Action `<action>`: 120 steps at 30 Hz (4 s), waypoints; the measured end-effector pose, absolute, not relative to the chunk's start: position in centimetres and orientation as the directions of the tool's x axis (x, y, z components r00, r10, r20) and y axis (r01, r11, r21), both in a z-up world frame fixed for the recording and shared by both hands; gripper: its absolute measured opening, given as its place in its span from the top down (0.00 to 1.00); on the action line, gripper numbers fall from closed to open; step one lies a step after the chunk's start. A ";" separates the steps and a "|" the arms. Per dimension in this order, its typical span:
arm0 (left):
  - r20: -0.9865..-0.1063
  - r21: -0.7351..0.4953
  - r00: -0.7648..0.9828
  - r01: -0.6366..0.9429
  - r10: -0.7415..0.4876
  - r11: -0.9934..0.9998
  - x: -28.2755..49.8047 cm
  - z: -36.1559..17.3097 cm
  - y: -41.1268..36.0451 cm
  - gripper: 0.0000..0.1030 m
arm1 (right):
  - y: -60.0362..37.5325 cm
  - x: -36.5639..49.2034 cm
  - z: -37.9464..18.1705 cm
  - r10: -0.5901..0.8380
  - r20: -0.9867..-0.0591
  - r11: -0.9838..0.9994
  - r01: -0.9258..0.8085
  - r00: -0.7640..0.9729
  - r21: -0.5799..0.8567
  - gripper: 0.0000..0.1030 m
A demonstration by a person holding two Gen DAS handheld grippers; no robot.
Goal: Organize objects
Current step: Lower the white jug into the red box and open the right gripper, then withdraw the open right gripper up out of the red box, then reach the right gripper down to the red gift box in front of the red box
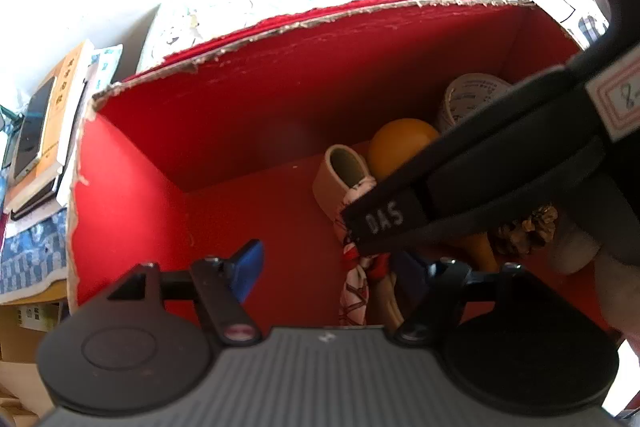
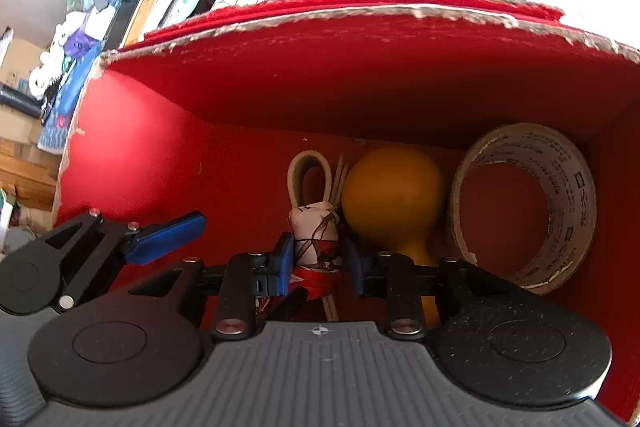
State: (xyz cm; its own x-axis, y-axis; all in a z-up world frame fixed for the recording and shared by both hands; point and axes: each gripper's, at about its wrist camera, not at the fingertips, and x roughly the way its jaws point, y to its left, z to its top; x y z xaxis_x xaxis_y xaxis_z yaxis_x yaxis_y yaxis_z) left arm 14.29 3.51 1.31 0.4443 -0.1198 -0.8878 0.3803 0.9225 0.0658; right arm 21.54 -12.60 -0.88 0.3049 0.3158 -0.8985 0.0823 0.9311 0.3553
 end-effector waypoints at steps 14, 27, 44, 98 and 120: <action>-0.877 0.108 0.472 0.375 -0.089 0.921 14.1 1.6 3.2 0.21 | -13.2 20.0 0.1 0.320 -0.870 0.928 0.061 0.375 0.368 0.70; -0.870 0.105 0.483 0.376 -0.098 0.921 14.6 1.5 3.3 0.22 | -12.7 20.6 -0.5 0.332 -0.849 0.923 0.045 0.411 0.382 0.70; -0.857 0.110 0.505 0.380 -0.106 0.918 15.1 1.6 3.6 0.21 | -13.8 17.8 0.4 0.215 -0.802 0.918 0.165 0.557 0.361 0.70; -0.780 0.197 0.622 0.153 0.061 0.968 7.6 8.7 6.1 0.08 | -9.8 6.4 7.0 0.046 -0.706 0.958 0.170 0.706 0.232 0.50; -0.849 0.150 0.525 0.131 0.060 0.980 4.5 5.4 7.3 0.06 | -8.7 4.0 4.5 0.069 -0.761 0.949 0.192 0.645 0.249 0.50</action>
State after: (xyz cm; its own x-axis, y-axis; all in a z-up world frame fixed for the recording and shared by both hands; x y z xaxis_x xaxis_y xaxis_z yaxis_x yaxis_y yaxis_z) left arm 4.47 7.30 5.37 0.5251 0.0600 -0.8489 0.1313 0.9799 0.1504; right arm 3.97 -8.66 4.49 0.6445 0.0694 -0.7614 0.1916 0.9494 0.2487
